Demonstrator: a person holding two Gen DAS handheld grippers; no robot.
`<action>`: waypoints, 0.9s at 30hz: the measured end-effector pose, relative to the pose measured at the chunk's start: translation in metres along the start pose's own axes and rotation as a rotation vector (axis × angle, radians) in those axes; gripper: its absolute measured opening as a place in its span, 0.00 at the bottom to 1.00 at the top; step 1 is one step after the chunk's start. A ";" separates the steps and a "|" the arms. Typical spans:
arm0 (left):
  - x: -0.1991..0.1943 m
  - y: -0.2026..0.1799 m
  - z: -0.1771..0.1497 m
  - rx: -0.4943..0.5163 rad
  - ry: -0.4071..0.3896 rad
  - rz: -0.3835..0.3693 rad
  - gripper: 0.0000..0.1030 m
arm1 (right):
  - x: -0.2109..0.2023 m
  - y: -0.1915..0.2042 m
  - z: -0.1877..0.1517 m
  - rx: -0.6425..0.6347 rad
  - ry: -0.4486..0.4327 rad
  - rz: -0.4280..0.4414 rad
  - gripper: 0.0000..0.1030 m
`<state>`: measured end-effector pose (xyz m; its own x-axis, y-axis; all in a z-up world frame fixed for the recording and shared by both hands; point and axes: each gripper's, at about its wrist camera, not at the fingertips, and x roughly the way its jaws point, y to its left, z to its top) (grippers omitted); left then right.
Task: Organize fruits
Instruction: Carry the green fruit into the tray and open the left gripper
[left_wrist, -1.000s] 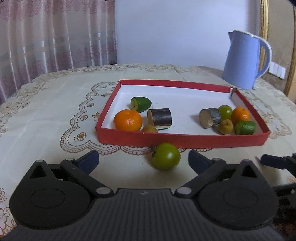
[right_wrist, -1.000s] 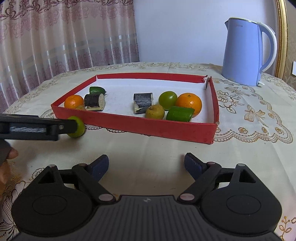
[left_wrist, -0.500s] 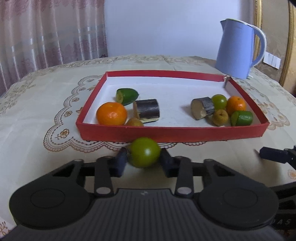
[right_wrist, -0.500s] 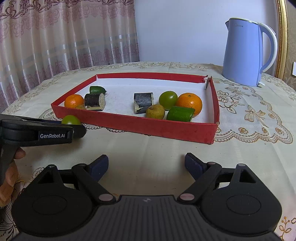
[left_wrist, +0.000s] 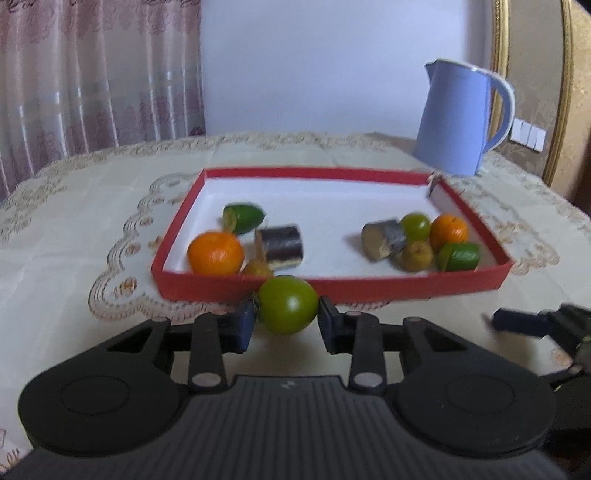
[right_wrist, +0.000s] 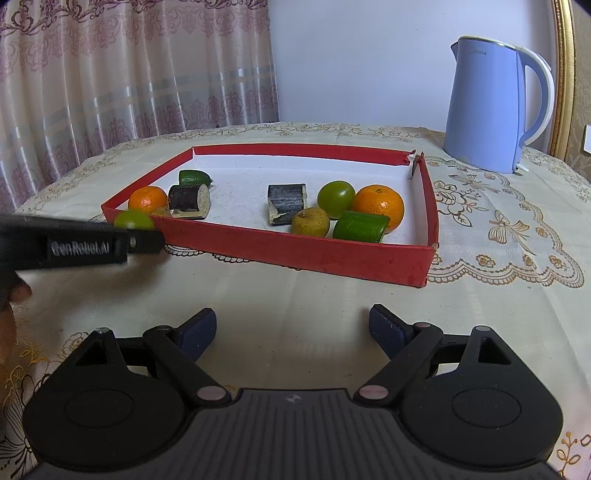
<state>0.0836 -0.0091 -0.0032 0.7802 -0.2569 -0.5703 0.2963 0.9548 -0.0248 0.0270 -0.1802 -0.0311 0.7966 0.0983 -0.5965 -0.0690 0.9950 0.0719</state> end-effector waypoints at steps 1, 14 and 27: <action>-0.001 -0.003 0.004 0.007 -0.009 -0.005 0.32 | 0.000 0.000 0.000 0.000 0.000 0.000 0.87; 0.043 -0.033 0.051 0.045 -0.025 -0.031 0.32 | 0.001 -0.001 -0.001 -0.004 0.001 -0.002 0.88; 0.098 -0.033 0.059 0.021 0.033 0.026 0.32 | 0.000 0.000 0.000 -0.006 0.002 -0.003 0.88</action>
<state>0.1824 -0.0742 -0.0095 0.7692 -0.2267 -0.5974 0.2882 0.9575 0.0078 0.0270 -0.1798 -0.0317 0.7956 0.0957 -0.5982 -0.0702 0.9954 0.0659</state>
